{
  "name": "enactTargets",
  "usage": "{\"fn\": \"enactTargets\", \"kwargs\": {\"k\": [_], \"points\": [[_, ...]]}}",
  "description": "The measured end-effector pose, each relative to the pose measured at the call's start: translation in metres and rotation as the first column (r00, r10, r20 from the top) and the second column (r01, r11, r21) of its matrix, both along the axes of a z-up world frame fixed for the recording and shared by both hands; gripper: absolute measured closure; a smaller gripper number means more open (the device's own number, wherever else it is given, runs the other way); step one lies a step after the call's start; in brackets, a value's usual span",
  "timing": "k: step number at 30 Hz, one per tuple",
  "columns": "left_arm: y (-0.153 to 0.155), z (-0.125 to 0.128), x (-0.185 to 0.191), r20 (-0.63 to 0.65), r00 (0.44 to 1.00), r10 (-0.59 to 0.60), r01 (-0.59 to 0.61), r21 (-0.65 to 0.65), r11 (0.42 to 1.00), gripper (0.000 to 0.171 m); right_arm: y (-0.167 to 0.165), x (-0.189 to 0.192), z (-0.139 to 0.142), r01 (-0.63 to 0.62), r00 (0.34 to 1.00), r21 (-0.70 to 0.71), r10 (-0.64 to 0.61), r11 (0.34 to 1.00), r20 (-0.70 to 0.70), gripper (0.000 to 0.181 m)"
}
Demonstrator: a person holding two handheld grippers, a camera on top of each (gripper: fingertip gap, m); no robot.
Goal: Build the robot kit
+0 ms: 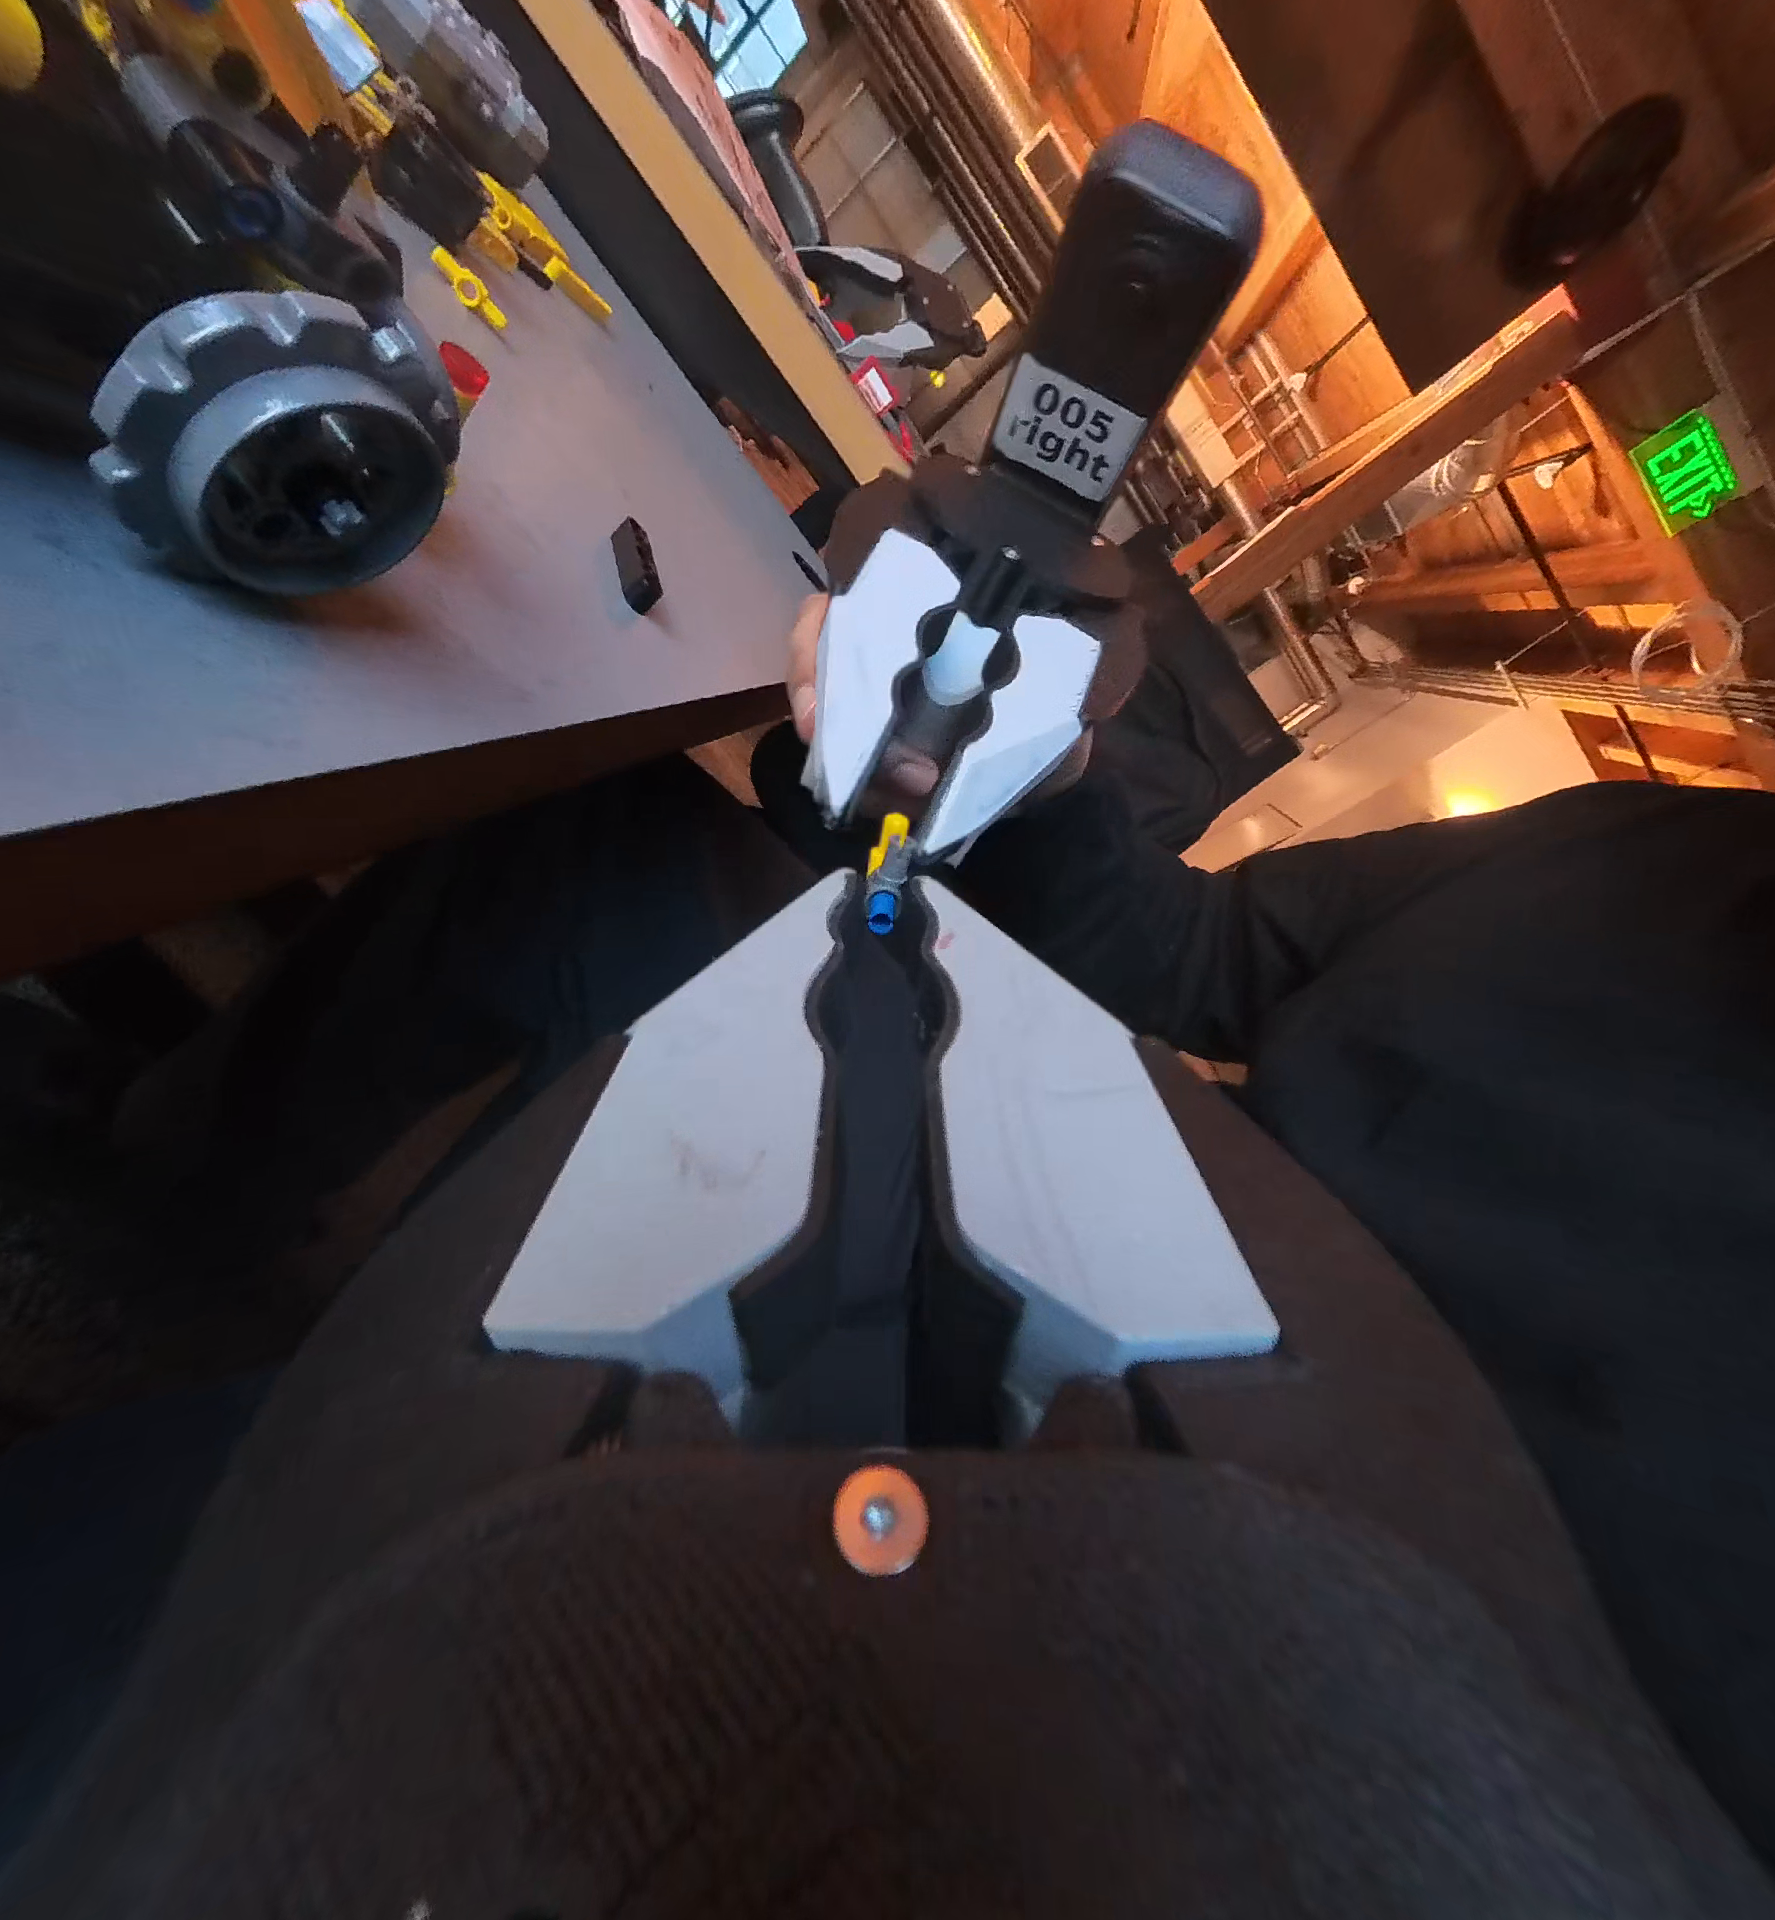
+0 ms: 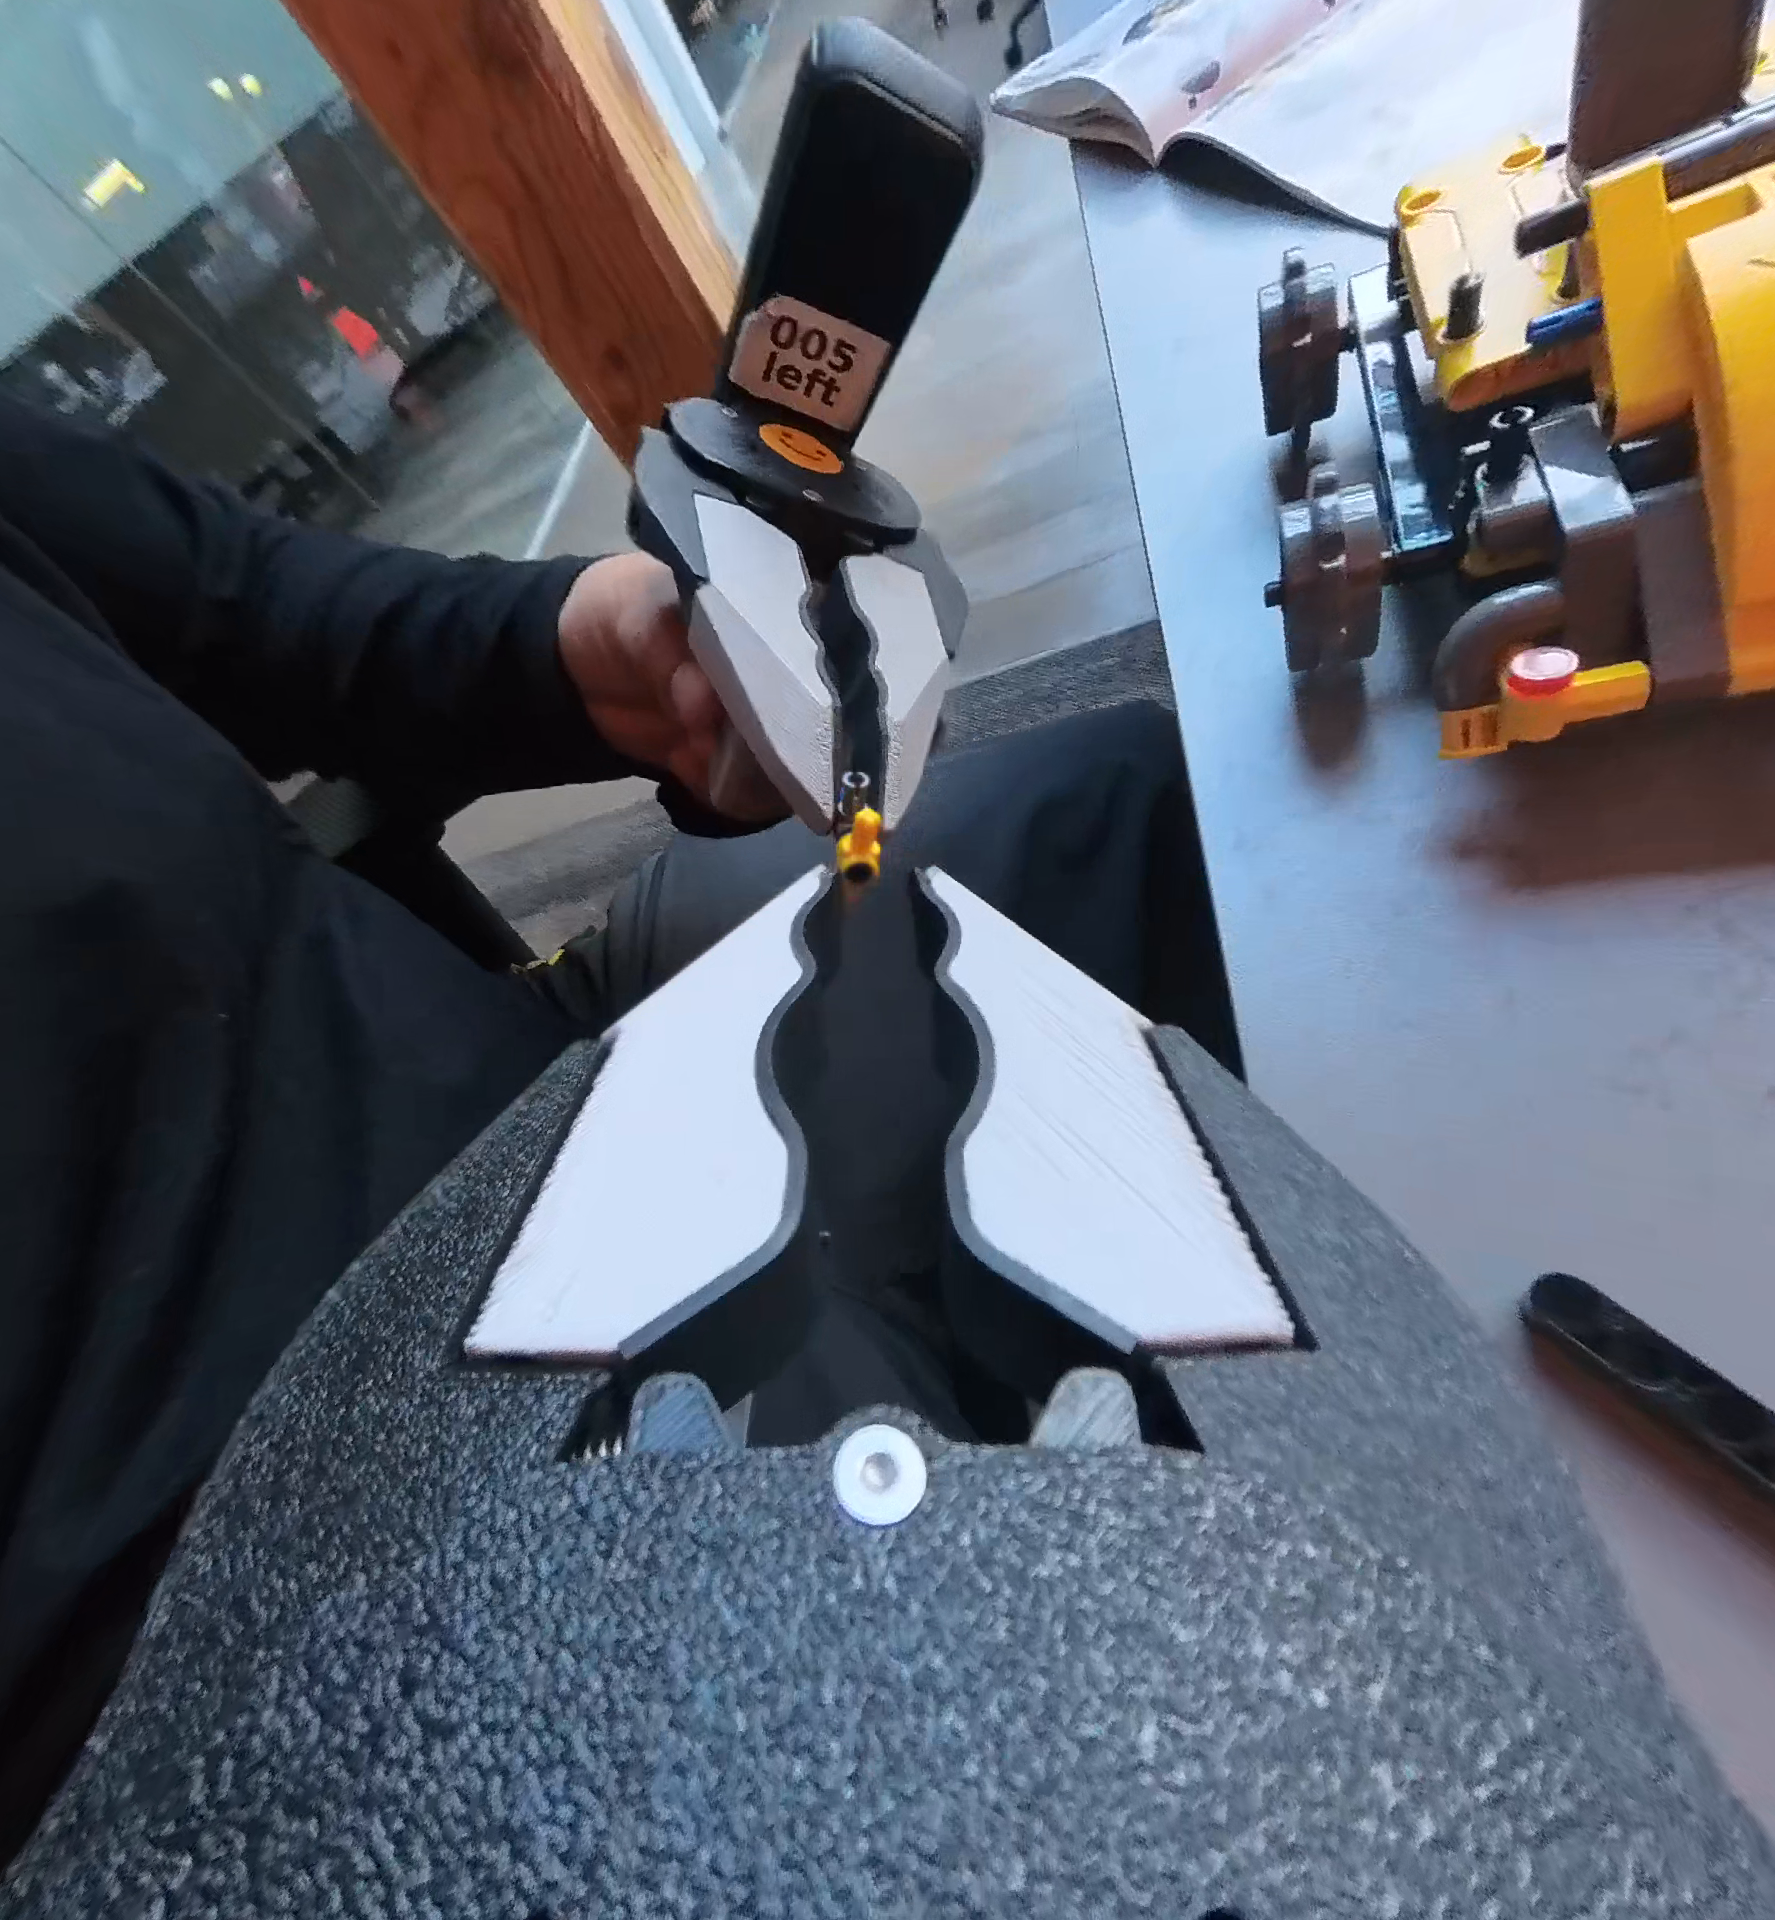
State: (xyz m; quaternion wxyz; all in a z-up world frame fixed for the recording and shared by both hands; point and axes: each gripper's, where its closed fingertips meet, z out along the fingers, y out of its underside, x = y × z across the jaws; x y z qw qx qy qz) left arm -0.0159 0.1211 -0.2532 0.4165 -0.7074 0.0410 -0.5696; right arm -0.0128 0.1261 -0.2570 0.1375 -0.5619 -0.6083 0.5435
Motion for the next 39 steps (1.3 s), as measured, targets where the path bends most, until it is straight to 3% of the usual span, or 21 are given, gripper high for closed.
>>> {"fn": "enactTargets", "kwargs": {"k": [4,11,31,34,36,39], "points": [[-0.001,0.003,0.001,-0.001,1.0,0.001,-0.001,0.026,1.0,0.167,-0.005,-0.001,0.008,-0.019,0.999,-0.088,0.016,0.996,-0.034,0.168],[-0.001,0.005,0.002,-0.006,1.0,0.0,0.001,0.043,0.999,0.167,-0.007,-0.002,0.005,-0.022,0.999,-0.091,0.02,0.996,-0.029,0.17],[-0.002,0.003,0.006,-0.036,0.999,0.013,-0.011,0.051,0.999,0.167,-0.012,-0.003,0.004,-0.038,0.996,0.042,0.042,0.998,-0.078,0.175],[-0.002,0.009,0.007,-0.064,0.998,-0.014,0.019,0.081,0.996,0.167,-0.011,-0.001,0.01,-0.044,0.99,0.161,0.065,0.986,-0.122,0.176],[-0.003,0.007,0.007,-0.144,0.989,-0.028,0.044,0.113,0.993,0.159,-0.012,0.002,0.015,-0.044,0.98,0.346,0.107,0.937,-0.166,0.176],[-0.009,0.009,0.001,-0.177,0.984,-0.029,0.056,0.146,0.988,0.142,-0.015,0.008,0.027,0.013,0.944,0.667,0.212,0.745,-0.254,0.176]]}}
